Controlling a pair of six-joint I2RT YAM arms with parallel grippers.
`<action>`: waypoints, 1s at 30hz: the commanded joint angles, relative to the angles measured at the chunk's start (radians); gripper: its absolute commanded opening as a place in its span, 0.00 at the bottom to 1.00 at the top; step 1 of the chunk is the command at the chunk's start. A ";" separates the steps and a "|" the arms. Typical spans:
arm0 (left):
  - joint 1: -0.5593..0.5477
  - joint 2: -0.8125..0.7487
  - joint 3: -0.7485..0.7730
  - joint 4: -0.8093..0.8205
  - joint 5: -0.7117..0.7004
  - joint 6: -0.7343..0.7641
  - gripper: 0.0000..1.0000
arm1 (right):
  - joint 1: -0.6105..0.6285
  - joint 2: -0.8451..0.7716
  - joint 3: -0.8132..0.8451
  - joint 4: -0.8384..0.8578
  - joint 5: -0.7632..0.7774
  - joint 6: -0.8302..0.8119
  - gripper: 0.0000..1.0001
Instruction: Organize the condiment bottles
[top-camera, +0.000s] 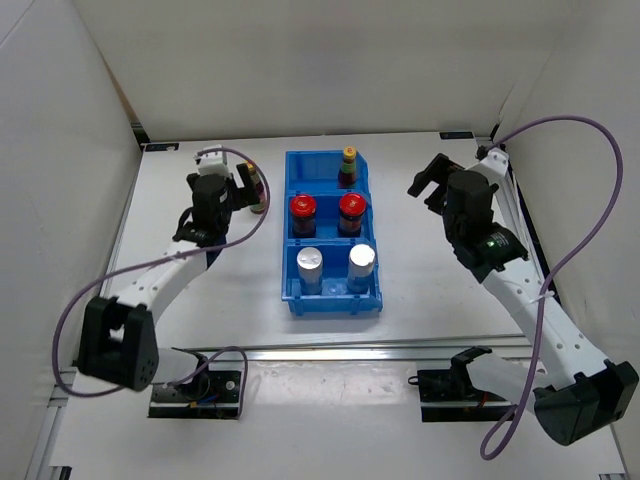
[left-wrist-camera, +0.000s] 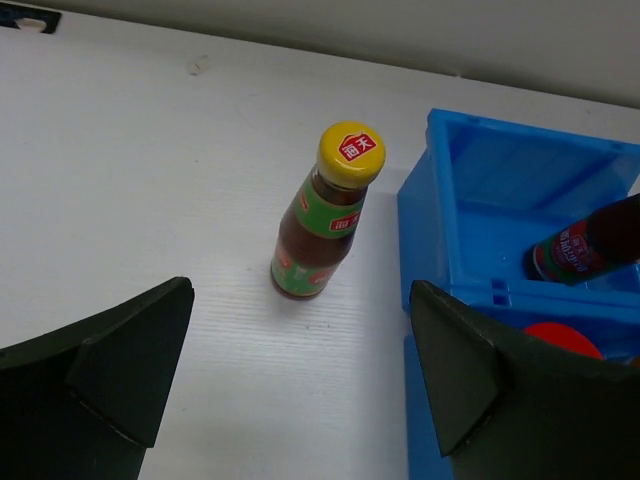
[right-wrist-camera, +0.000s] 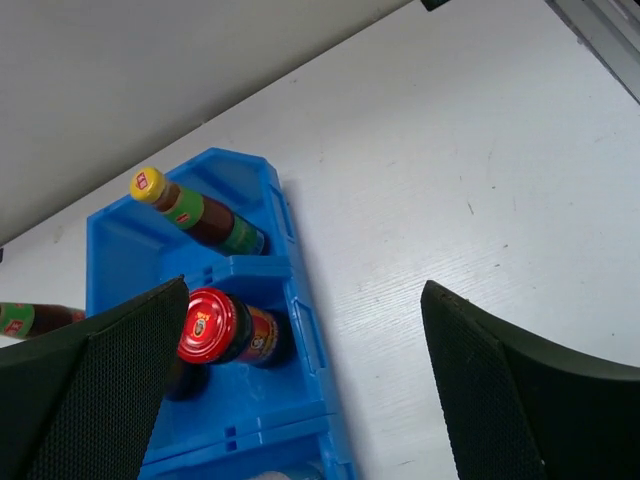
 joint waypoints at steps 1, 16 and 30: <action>0.024 0.080 0.074 0.075 0.111 -0.030 1.00 | -0.045 -0.023 -0.003 0.077 -0.076 -0.051 1.00; 0.053 0.425 0.223 0.233 0.136 0.053 0.99 | -0.297 -0.030 -0.145 0.201 -0.405 -0.007 1.00; 0.083 0.580 0.358 0.243 0.159 0.050 0.24 | -0.349 -0.003 -0.184 0.239 -0.466 0.021 1.00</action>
